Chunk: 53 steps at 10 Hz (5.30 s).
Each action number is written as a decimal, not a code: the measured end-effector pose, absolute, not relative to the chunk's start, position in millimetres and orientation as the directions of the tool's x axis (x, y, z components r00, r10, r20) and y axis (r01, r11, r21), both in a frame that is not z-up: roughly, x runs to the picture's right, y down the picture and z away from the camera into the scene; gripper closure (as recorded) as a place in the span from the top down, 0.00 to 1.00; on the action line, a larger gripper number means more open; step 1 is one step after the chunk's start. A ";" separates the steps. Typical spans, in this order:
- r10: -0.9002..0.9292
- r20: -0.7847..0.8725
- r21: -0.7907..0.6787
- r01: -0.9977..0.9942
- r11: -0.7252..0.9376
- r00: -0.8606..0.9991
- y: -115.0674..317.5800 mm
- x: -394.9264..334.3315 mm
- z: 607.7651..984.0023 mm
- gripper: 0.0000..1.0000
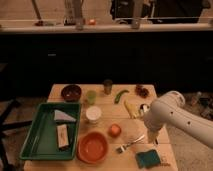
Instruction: Place fork in purple bowl
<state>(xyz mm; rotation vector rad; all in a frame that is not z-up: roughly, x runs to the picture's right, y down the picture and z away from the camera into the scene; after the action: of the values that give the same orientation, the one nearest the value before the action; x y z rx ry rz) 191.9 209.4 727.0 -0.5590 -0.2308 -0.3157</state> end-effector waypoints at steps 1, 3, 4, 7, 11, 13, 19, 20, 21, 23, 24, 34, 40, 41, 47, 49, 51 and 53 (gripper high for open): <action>-0.256 0.333 -0.473 0.396 0.787 0.908 213.6 177.6 726.3 0.80; -0.323 0.415 -0.448 0.500 0.741 0.851 225.2 142.5 726.2 0.80; -0.339 0.433 -0.448 0.525 0.724 0.836 230.1 136.4 727.7 0.80; -0.362 0.460 -0.455 0.565 0.689 0.811 245.2 125.8 742.8 0.80; -0.320 0.427 -0.483 0.512 0.710 0.846 251.8 132.4 764.6 0.80; -0.291 0.413 -0.487 0.480 0.730 0.863 248.4 140.1 769.4 0.80; -0.280 0.409 -0.514 0.472 0.716 0.869 260.3 143.5 783.7 0.80; -0.282 0.411 -0.514 0.476 0.714 0.867 261.3 143.1 783.6 0.80; -0.280 0.412 -0.511 0.475 0.716 0.867 262.3 144.4 783.7 0.80; -0.277 0.365 -0.482 0.435 0.760 0.889 264.8 150.4 781.7 0.80; -0.272 0.352 -0.470 0.421 0.776 0.895 266.1 152.3 781.5 0.80; -0.303 0.326 -0.502 0.436 0.747 0.895 289.3 141.7 796.9 0.80; -0.334 0.331 -0.529 0.466 0.709 0.883 296.0 137.5 802.6 0.80; -0.337 0.332 -0.531 0.469 0.705 0.881 296.6 137.0 803.1 0.77; -0.340 0.331 -0.532 0.472 0.703 0.880 293.5 137.5 800.2 0.16; -0.344 0.330 -0.534 0.474 0.700 0.879 293.0 139.6 797.0 0.01; -0.343 0.333 -0.535 0.476 0.698 0.878 292.7 138.0 796.4 0.00; -0.336 0.338 -0.530 0.472 0.704 0.879 293.4 137.0 801.6 0.00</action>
<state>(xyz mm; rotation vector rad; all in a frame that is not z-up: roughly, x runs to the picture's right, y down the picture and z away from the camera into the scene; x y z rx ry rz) 137.0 293.4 801.6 -0.6489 -0.2229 -0.4535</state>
